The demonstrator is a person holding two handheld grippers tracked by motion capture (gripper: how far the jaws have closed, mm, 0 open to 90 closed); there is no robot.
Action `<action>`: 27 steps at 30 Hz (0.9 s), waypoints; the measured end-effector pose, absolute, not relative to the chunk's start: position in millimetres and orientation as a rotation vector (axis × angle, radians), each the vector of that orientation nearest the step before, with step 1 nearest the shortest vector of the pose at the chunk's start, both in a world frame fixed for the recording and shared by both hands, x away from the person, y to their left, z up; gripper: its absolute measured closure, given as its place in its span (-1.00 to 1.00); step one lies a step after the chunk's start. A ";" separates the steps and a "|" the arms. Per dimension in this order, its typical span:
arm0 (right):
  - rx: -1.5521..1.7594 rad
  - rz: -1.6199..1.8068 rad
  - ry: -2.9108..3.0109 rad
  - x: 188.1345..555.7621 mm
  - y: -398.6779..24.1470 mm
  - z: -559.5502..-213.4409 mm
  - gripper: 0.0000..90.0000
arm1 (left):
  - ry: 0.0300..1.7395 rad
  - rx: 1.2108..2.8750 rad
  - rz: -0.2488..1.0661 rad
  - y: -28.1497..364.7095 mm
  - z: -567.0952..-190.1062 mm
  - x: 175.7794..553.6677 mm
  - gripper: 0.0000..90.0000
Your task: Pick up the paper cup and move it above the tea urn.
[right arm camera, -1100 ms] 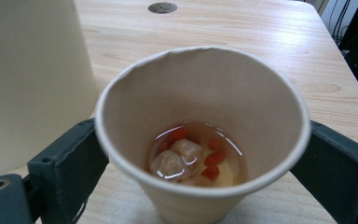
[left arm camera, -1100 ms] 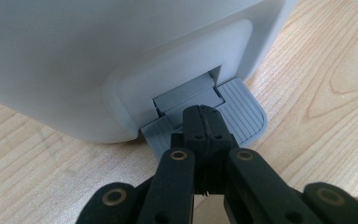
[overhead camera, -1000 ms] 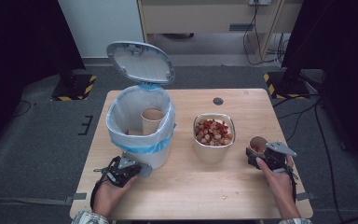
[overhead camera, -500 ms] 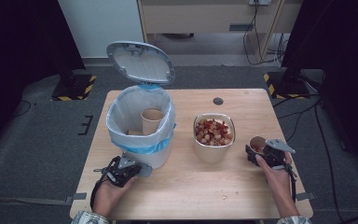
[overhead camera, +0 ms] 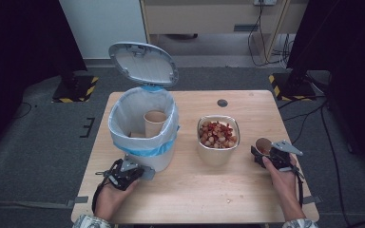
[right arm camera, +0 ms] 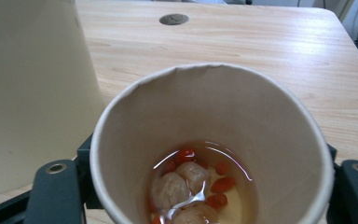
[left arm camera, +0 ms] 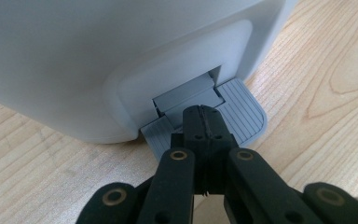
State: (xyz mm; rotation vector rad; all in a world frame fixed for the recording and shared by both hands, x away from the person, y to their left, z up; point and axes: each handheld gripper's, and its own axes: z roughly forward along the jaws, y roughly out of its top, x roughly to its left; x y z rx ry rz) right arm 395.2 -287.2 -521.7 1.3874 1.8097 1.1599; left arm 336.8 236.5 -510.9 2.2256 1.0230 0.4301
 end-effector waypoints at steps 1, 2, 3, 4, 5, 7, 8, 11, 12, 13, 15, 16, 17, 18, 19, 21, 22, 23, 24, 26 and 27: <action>1.381 1.166 1.812 394.9 -288.1 -520.8 -0.37 | 1.022 2.226 0.431 236.6 -511.0 336.7 1.00; 1.372 1.172 1.812 394.4 -288.4 -519.5 -0.36 | 1.020 2.226 0.432 236.6 -511.0 336.7 1.00; 1.362 1.180 1.814 394.0 -288.9 -518.2 -0.35 | 1.020 2.225 0.431 236.7 -511.1 336.7 1.00; 1.361 1.189 1.812 393.6 -289.1 -517.0 -0.34 | 1.020 2.227 0.430 236.9 -511.0 336.7 1.00; 1.356 1.191 1.820 393.2 -289.4 -515.8 -0.33 | 1.020 2.226 0.430 237.0 -511.0 336.7 0.99; 1.354 1.193 1.824 392.9 -289.7 -515.4 -0.33 | 1.021 2.227 0.430 236.9 -510.9 336.8 1.00; 1.345 1.203 1.825 392.6 -290.2 -513.4 -0.32 | 1.020 2.226 0.430 236.7 -511.0 336.8 1.00; 1.330 1.191 1.835 392.5 -290.4 -510.5 -0.31 | 1.020 2.227 0.430 236.9 -510.9 336.8 1.00; 1.310 1.198 1.832 391.7 -291.1 -504.7 -0.31 | 1.019 2.227 0.431 236.7 -511.0 336.8 1.00; 1.301 1.200 1.829 391.9 -291.2 -502.8 -0.31 | 1.018 2.227 0.432 236.7 -511.0 336.8 1.00; 1.270 1.190 1.835 393.2 -291.3 -497.0 -0.31 | 1.018 2.226 0.431 236.8 -511.1 336.8 1.00; 1.265 1.189 1.839 393.9 -291.7 -495.6 -0.31 | 1.018 2.226 0.431 236.8 -511.1 336.7 0.99; 1.258 1.188 1.843 394.7 -291.9 -494.1 -0.31 | 1.018 2.227 0.432 236.8 -511.1 336.7 1.00; 1.247 1.180 1.846 396.0 -292.5 -492.4 -0.31 | 1.017 2.227 0.432 236.8 -511.1 336.7 1.00; 1.240 1.176 1.850 397.4 -293.3 -490.0 -0.30 | 1.018 2.226 0.431 236.9 -511.1 336.8 1.00; 1.228 1.172 1.852 399.8 -294.3 -486.1 -0.30 | 1.020 2.227 0.431 236.9 -511.0 336.7 1.00; 1.222 1.166 1.860 401.0 -294.9 -483.2 -0.30 | 1.022 2.226 0.428 237.0 -511.0 336.8 1.00; 1.211 1.161 1.863 402.5 -295.7 -480.3 -0.30 | 1.023 2.225 0.427 237.1 -511.0 336.9 1.00; 1.209 1.161 1.863 403.8 -296.4 -477.1 -0.30 | 1.022 2.226 0.427 237.1 -511.0 336.8 1.00; 1.198 1.157 1.864 406.5 -298.0 -470.2 -0.30 | 1.023 2.224 0.426 237.2 -511.0 336.9 1.00; 1.188 1.151 1.863 408.0 -298.8 -466.9 -0.30 | 1.023 2.224 0.426 237.3 -511.0 336.9 1.00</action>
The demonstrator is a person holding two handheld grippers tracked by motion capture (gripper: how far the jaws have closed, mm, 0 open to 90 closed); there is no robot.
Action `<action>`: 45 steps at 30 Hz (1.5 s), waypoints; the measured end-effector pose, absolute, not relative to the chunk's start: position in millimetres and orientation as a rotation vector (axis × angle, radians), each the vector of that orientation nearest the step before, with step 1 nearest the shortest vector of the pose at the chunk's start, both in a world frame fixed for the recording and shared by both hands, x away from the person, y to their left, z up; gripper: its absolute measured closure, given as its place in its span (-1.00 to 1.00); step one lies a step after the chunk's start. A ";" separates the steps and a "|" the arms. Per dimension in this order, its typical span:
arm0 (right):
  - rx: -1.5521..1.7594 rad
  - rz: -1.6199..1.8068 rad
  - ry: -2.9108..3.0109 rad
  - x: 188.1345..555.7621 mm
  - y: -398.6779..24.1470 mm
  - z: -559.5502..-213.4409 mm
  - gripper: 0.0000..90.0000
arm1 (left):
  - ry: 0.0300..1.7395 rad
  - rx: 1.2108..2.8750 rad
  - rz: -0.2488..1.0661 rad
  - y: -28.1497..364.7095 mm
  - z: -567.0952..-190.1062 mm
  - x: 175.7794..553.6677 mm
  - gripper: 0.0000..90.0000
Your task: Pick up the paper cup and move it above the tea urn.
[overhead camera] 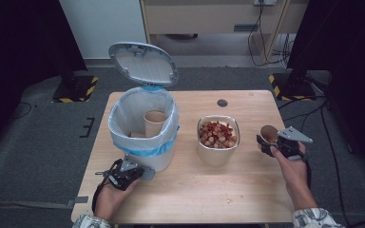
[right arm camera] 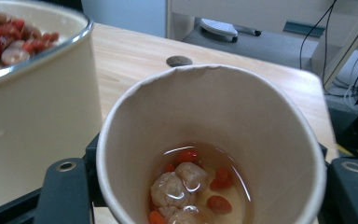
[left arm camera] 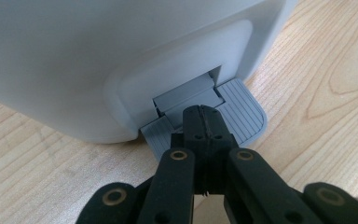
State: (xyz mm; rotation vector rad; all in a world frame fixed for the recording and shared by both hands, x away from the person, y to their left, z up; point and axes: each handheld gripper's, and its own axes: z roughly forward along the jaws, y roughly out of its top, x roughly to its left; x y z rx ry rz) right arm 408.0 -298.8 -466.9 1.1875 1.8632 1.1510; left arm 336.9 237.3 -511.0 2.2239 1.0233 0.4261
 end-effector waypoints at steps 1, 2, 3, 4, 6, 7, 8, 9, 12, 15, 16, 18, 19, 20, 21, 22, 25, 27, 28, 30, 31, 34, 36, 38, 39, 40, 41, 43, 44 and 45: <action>1.184 1.151 1.865 409.1 -299.7 -463.3 -0.30 | 1.024 2.223 0.426 237.2 -511.1 336.9 1.00; 1.179 1.151 1.867 410.0 -300.0 -459.5 -0.30 | 1.023 2.224 0.427 237.2 -511.0 336.8 1.00; 1.167 1.145 1.868 410.9 -300.2 -455.6 -0.30 | 1.022 2.224 0.428 237.1 -511.0 336.8 1.00; 1.157 1.142 1.869 411.5 -300.4 -451.4 -0.30 | 1.023 2.224 0.427 237.1 -511.0 336.8 1.00; 1.132 1.143 1.872 413.5 -300.3 -443.5 -0.30 | 1.023 2.224 0.427 237.2 -511.1 336.8 1.00; 1.121 1.135 1.873 414.6 -300.1 -439.6 -0.30 | 1.023 2.224 0.427 237.2 -511.0 336.9 1.00; 1.110 1.128 1.876 416.0 -300.0 -435.9 -0.30 | 1.023 2.224 0.426 237.2 -511.0 336.9 1.00; 1.099 1.122 1.876 417.7 -299.8 -432.4 -0.30 | 1.023 2.224 0.426 237.2 -511.0 336.9 1.00; 1.079 1.111 1.878 421.6 -300.0 -425.7 -0.30 | 1.024 2.224 0.426 237.2 -511.0 336.9 1.00; 1.057 1.081 1.877 431.0 -301.0 -413.9 -0.30 | 1.023 2.224 0.426 237.3 -511.0 336.9 1.00; 1.055 1.072 1.877 433.3 -301.2 -411.0 -0.30 | 1.024 2.224 0.426 237.3 -511.0 336.9 1.00; 1.056 1.070 1.871 438.5 -300.8 -405.3 -0.30 | 1.023 2.224 0.425 237.4 -511.0 336.9 1.00; 1.060 1.072 1.868 441.0 -299.8 -402.4 -0.30 | 1.024 2.223 0.425 237.4 -511.0 336.9 1.00; 1.056 1.074 1.871 444.1 -297.6 -399.2 -0.30 | 1.024 2.223 0.424 237.4 -511.0 336.9 1.00; 1.048 1.075 1.875 446.3 -294.7 -396.9 -0.30 | 1.024 2.223 0.424 237.5 -511.0 337.0 1.00; 1.041 1.078 1.880 447.7 -292.2 -395.3 -0.30 | 1.024 2.224 0.424 237.5 -511.0 337.0 1.00; 1.012 1.110 1.899 453.8 -283.7 -391.4 -0.30 | 1.025 2.222 0.423 237.6 -511.1 337.0 1.00; 1.012 1.105 1.902 458.1 -281.7 -390.3 -0.30 | 1.024 2.223 0.425 237.5 -511.1 336.9 1.00; 1.021 1.088 1.896 460.3 -281.7 -389.5 -0.30 | 1.025 2.222 0.423 237.6 -511.1 336.9 1.00; 1.037 1.072 1.889 464.7 -281.5 -388.0 -0.30 | 1.024 2.222 0.423 237.7 -511.1 337.0 1.00; 1.041 1.073 1.892 466.4 -279.9 -387.3 -0.30 | 1.025 2.222 0.422 237.7 -511.1 337.1 1.00; 0.991 1.094 1.912 467.8 -269.9 -384.5 -0.30 | 1.025 2.221 0.422 237.9 -511.1 337.1 1.00; 0.954 1.104 1.923 466.9 -263.9 -383.4 -0.30 | 1.025 2.222 0.423 237.7 -511.1 337.0 1.00; 0.951 1.098 1.930 467.2 -263.6 -382.5 -0.30 | 1.024 2.222 0.423 237.8 -511.1 337.0 1.00; 0.958 1.086 1.924 468.1 -265.4 -381.8 -0.30 | 1.024 2.222 0.423 237.7 -511.1 337.0 1.00; 0.971 1.077 1.917 469.5 -267.8 -381.0 -0.30 | 1.024 2.223 0.424 237.7 -511.1 337.0 1.00; 0.989 1.069 1.908 470.7 -269.5 -380.1 -0.31 | 1.024 2.223 0.423 237.7 -511.1 337.0 1.00; 0.985 1.068 1.911 472.7 -269.0 -378.0 -0.31 | 1.025 2.221 0.421 237.8 -511.1 337.1 1.00; 0.969 1.075 1.915 472.9 -267.1 -376.5 -0.31 | 1.026 2.220 0.421 237.9 -511.1 337.2 1.00; 0.950 1.082 1.918 473.0 -264.9 -374.7 -0.31 | 1.027 2.220 0.420 237.9 -511.1 337.2 1.00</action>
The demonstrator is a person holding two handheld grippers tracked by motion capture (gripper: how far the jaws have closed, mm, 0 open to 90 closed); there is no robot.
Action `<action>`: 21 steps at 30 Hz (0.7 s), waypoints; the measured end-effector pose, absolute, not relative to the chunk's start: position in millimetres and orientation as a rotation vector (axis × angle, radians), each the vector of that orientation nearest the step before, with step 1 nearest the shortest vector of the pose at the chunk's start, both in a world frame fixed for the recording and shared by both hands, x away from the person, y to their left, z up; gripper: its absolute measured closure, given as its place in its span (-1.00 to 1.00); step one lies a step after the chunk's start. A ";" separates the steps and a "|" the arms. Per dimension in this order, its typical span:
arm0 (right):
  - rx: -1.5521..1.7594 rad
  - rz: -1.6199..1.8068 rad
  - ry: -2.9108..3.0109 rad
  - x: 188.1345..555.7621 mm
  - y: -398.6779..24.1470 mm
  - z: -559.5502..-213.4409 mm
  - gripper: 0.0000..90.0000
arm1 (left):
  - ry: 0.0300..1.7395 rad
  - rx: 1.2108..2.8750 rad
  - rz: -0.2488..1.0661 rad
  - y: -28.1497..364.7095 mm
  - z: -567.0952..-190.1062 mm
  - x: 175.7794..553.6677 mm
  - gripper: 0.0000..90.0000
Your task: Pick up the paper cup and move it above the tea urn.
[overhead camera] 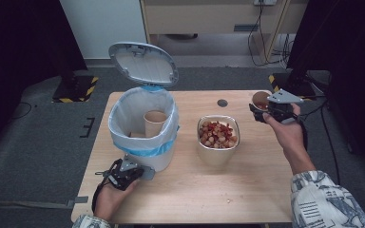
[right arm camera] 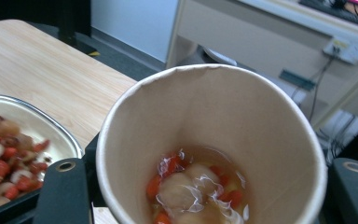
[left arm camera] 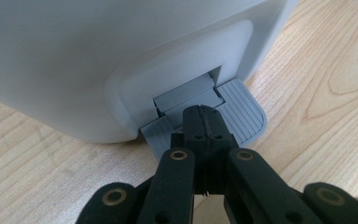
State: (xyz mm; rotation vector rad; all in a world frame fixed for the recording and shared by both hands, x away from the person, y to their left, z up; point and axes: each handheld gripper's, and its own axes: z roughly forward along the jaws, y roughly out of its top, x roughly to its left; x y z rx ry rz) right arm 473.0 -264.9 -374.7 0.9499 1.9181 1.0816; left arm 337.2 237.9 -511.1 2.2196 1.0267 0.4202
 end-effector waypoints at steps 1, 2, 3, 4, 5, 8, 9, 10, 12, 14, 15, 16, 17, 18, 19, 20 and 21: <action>0.933 1.090 1.923 473.2 -263.2 -373.2 -0.31 | 1.026 2.220 0.421 237.9 -511.1 337.2 1.00; 0.923 1.092 1.923 473.6 -262.0 -372.0 -0.31 | 1.026 2.220 0.421 237.9 -511.2 337.1 1.00; 0.918 1.082 1.924 474.1 -261.7 -370.9 -0.31 | 1.026 2.219 0.420 238.0 -511.2 337.2 1.00; 0.924 1.078 1.920 474.9 -262.0 -369.9 -0.31 | 1.027 2.219 0.420 238.0 -511.2 337.2 1.00; 0.936 1.074 1.913 475.9 -262.7 -368.9 -0.31 | 1.026 2.219 0.421 237.9 -511.2 337.2 1.00; 0.913 1.080 1.924 476.3 -258.3 -366.1 -0.31 | 1.027 2.218 0.420 238.0 -511.2 337.2 1.00; 0.879 1.078 1.941 475.7 -255.3 -365.0 -0.31 | 1.026 2.219 0.420 238.0 -511.2 337.2 1.00; 0.866 1.073 1.945 475.6 -254.4 -364.2 -0.31 | 1.026 2.219 0.420 238.0 -511.2 337.2 1.00; 0.879 1.075 1.936 476.5 -255.8 -362.1 -0.31 | 1.026 2.218 0.419 238.1 -511.3 337.2 1.00; 0.887 1.073 1.931 477.7 -257.4 -360.3 -0.32 | 1.027 2.218 0.419 238.0 -511.3 337.2 1.00; 0.885 1.065 1.932 478.0 -257.4 -359.8 -0.32 | 1.027 2.218 0.419 238.1 -511.3 337.2 1.00; 0.881 1.058 1.934 478.3 -257.3 -359.5 -0.32 | 1.027 2.218 0.419 238.1 -511.3 337.2 1.00; 0.879 1.057 1.936 478.4 -257.3 -359.1 -0.32 | 1.027 2.218 0.419 238.1 -511.3 337.2 1.00; 0.879 1.059 1.935 478.7 -257.8 -358.8 -0.32 | 1.027 2.218 0.419 238.1 -511.3 337.2 1.00; 0.884 1.061 1.934 479.2 -258.3 -358.6 -0.32 | 1.027 2.217 0.418 238.2 -511.3 337.2 1.00; 0.886 1.060 1.936 479.7 -258.4 -358.6 -0.32 | 1.027 2.217 0.419 238.2 -511.3 337.2 1.00; 0.884 1.057 1.938 479.9 -258.3 -358.4 -0.32 | 1.027 2.218 0.420 238.1 -511.3 337.2 1.00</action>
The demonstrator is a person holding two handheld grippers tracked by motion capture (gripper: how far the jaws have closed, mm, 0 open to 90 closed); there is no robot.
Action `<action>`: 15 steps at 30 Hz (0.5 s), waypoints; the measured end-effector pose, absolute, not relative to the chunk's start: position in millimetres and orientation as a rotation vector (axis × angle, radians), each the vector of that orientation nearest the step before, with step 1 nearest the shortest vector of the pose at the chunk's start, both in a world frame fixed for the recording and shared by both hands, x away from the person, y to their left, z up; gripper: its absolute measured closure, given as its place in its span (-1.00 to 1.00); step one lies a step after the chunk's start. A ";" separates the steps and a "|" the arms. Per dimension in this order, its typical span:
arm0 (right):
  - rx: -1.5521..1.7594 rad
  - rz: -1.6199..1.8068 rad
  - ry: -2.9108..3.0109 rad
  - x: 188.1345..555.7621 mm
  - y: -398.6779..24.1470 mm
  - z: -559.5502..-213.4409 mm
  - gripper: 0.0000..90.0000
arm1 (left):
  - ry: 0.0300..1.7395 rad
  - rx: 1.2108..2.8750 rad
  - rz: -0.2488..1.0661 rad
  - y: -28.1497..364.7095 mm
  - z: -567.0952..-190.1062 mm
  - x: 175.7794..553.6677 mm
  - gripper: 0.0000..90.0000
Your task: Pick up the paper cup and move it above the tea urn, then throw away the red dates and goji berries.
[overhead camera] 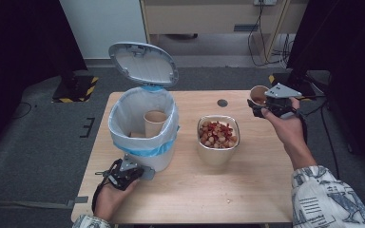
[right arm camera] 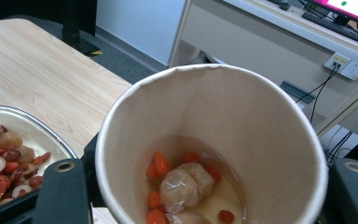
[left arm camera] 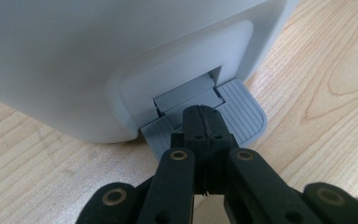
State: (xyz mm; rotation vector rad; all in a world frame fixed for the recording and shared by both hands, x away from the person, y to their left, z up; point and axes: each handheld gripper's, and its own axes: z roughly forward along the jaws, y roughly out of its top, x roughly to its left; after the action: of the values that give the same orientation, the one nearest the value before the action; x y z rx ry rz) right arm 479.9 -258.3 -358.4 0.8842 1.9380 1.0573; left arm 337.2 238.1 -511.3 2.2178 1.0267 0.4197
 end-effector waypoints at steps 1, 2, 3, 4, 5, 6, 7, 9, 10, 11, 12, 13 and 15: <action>0.883 1.056 1.937 480.3 -257.9 -358.2 -0.32 | 1.027 2.218 0.420 238.1 -511.3 337.2 1.00; 0.880 1.058 1.936 480.7 -257.4 -357.8 -0.32 | 1.028 2.217 0.418 238.1 -511.3 337.3 1.00; 0.873 1.056 1.936 481.2 -256.8 -357.5 -0.32 | 1.028 2.216 0.418 238.1 -511.3 337.3 1.00; 0.872 1.055 1.933 481.3 -255.8 -357.3 -0.32 | 1.028 2.216 0.417 238.2 -511.3 337.3 1.00; 0.872 1.055 1.933 481.3 -255.8 -357.3 -0.32 | 1.028 2.216 0.417 238.2 -511.3 337.3 1.00; 0.871 1.056 1.930 481.4 -255.0 -357.2 -0.32 | 1.028 2.216 0.418 238.1 -511.3 337.3 1.00; 0.855 1.056 1.933 481.5 -251.9 -357.3 -0.32 | 1.028 2.216 0.418 238.1 -511.3 337.2 1.00; 0.833 1.051 1.943 480.8 -247.9 -358.2 -0.32 | 1.028 2.214 0.416 238.4 -511.4 337.4 1.00; 0.813 1.046 1.953 480.6 -245.9 -358.9 -0.32 | 1.028 2.216 0.417 238.3 -511.3 337.3 1.00; 0.806 1.046 1.955 480.4 -244.6 -359.4 -0.32 | 1.028 2.216 0.417 238.2 -511.3 337.3 1.00; 0.807 1.046 1.953 480.8 -244.7 -359.6 -0.32 | 1.028 2.216 0.417 238.2 -511.3 337.3 1.00; 0.818 1.042 1.947 481.5 -245.1 -359.6 -0.32 | 1.028 2.216 0.417 238.2 -511.3 337.3 1.00; 0.818 1.034 1.945 482.2 -243.7 -359.4 -0.32 | 1.028 2.215 0.415 238.3 -511.3 337.4 1.00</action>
State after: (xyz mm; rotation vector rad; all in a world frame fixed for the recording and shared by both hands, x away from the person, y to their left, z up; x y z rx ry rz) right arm 482.2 -243.7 -359.4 0.8184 1.9455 1.0340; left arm 337.4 238.3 -511.3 2.2151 1.0285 0.4155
